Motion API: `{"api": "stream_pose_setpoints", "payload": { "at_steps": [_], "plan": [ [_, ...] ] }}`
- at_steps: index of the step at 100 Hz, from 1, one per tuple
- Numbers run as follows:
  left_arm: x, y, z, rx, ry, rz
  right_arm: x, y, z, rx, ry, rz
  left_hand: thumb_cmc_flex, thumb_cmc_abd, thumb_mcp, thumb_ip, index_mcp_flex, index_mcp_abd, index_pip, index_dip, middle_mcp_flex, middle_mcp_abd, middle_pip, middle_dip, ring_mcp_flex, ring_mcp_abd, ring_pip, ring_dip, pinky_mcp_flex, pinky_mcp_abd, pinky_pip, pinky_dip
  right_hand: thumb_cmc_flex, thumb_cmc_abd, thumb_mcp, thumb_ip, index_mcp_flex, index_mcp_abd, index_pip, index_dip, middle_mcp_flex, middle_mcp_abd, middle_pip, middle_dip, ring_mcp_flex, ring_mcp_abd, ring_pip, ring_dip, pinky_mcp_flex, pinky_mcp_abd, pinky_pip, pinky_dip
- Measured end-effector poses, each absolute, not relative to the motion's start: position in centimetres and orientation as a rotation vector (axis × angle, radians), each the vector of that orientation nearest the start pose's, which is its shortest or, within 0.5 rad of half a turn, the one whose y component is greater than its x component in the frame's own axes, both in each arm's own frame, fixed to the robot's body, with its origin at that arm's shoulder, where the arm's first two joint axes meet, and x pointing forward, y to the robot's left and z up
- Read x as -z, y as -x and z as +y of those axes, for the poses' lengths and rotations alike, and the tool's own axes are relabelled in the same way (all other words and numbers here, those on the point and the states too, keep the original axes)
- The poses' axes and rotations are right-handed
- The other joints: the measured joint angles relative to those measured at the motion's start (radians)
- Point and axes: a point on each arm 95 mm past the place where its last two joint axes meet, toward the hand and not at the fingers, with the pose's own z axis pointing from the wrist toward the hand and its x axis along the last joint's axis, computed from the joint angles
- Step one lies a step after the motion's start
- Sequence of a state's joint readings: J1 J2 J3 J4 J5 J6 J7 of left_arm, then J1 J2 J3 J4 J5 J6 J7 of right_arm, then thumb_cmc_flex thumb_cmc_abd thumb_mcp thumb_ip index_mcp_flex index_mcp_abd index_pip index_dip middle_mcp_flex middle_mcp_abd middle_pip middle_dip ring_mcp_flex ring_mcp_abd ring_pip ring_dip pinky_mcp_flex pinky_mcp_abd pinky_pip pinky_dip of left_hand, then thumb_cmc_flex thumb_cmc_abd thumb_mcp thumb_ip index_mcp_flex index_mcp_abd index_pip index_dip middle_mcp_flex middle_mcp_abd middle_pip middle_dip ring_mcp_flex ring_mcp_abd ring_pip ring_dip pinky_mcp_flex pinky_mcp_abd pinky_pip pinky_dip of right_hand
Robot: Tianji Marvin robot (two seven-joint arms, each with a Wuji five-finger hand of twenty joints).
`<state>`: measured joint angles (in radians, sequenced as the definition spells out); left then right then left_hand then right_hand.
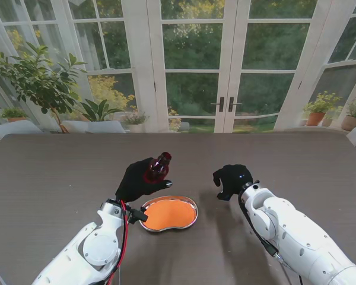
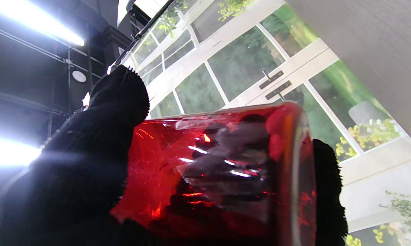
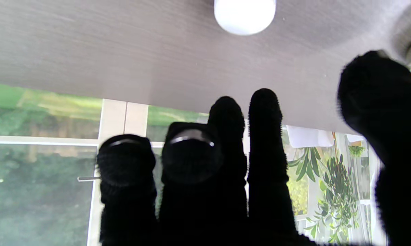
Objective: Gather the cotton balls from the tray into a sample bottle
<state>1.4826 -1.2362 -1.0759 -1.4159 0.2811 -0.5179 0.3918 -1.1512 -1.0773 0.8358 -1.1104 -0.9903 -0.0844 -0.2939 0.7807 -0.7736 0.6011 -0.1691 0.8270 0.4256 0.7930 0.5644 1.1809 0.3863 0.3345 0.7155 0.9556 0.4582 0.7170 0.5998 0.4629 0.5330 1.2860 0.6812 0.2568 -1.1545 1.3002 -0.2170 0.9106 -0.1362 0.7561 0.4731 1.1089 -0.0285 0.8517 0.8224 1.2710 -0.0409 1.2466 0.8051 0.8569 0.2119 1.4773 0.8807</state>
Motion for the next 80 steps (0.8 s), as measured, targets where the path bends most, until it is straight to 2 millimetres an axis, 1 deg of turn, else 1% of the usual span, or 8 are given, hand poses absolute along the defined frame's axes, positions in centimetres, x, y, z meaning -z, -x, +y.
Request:
{"api": "stream_pose_setpoints", "payload": {
  "at_steps": [34,54,59,67,80],
  "plan": [
    [32.0,-40.0,-6.1,2.523,1.500,0.713,36.9,-48.0,-0.1,-1.391,-0.912,1.648,0.000,0.000,0.000,0.000,0.000,0.000,0.000,0.000,0.000,0.000,0.000,0.000,0.000,0.000,0.000,0.000,0.000,0.000,0.000,0.000,-0.001,-0.029,0.001,0.000,0.000,0.011,0.000,0.000,0.000,0.000,0.000,0.000,0.000,-0.009,0.000,0.000,0.000,-0.001,0.002,-0.006],
    [32.0,-40.0,-6.1,2.522,1.500,0.715,37.6,-48.2,-0.5,-1.369,-0.919,1.655,0.000,0.000,0.000,0.000,0.000,0.000,0.000,0.000,0.000,0.000,0.000,0.000,0.000,0.000,0.000,0.000,0.000,0.000,0.000,0.000,-0.001,-0.031,0.001,0.000,-0.001,0.030,-0.004,0.000,0.000,0.000,0.000,0.000,0.000,-0.010,0.000,0.000,0.005,-0.001,0.004,-0.006],
    [32.0,-40.0,-6.1,2.522,1.500,0.715,37.8,-48.2,-0.6,-1.364,-0.916,1.657,0.000,0.000,0.000,0.000,0.000,0.000,0.000,0.000,0.000,0.000,0.000,0.000,0.000,0.000,0.000,0.000,0.000,0.000,0.000,0.000,-0.001,-0.032,0.001,0.000,-0.001,0.037,-0.026,0.000,0.000,0.000,0.000,0.000,0.000,-0.010,0.001,0.000,0.008,-0.001,0.007,-0.006],
    [32.0,-40.0,-6.1,2.522,1.500,0.715,38.0,-48.3,-0.7,-1.354,-0.913,1.659,0.000,0.000,0.000,0.000,0.000,0.000,0.000,0.000,0.000,0.000,0.000,0.000,0.000,0.000,0.000,0.000,0.000,0.000,0.000,0.000,-0.001,-0.032,0.001,0.000,-0.001,0.043,-0.028,-0.002,0.000,0.000,0.000,0.000,0.000,-0.010,0.001,0.000,0.008,-0.002,0.007,-0.006],
    [32.0,-40.0,-6.1,2.522,1.501,0.715,38.3,-48.4,-0.8,-1.344,-0.923,1.657,0.000,0.000,0.000,0.000,0.000,0.000,0.000,0.000,0.000,0.000,0.000,0.000,0.000,0.000,0.000,0.000,0.000,0.000,0.000,0.000,-0.001,-0.032,0.001,0.000,-0.011,0.052,-0.031,-0.014,0.000,0.000,0.000,0.000,0.000,-0.010,0.009,0.000,0.009,-0.002,0.007,-0.006]
  ]
}}
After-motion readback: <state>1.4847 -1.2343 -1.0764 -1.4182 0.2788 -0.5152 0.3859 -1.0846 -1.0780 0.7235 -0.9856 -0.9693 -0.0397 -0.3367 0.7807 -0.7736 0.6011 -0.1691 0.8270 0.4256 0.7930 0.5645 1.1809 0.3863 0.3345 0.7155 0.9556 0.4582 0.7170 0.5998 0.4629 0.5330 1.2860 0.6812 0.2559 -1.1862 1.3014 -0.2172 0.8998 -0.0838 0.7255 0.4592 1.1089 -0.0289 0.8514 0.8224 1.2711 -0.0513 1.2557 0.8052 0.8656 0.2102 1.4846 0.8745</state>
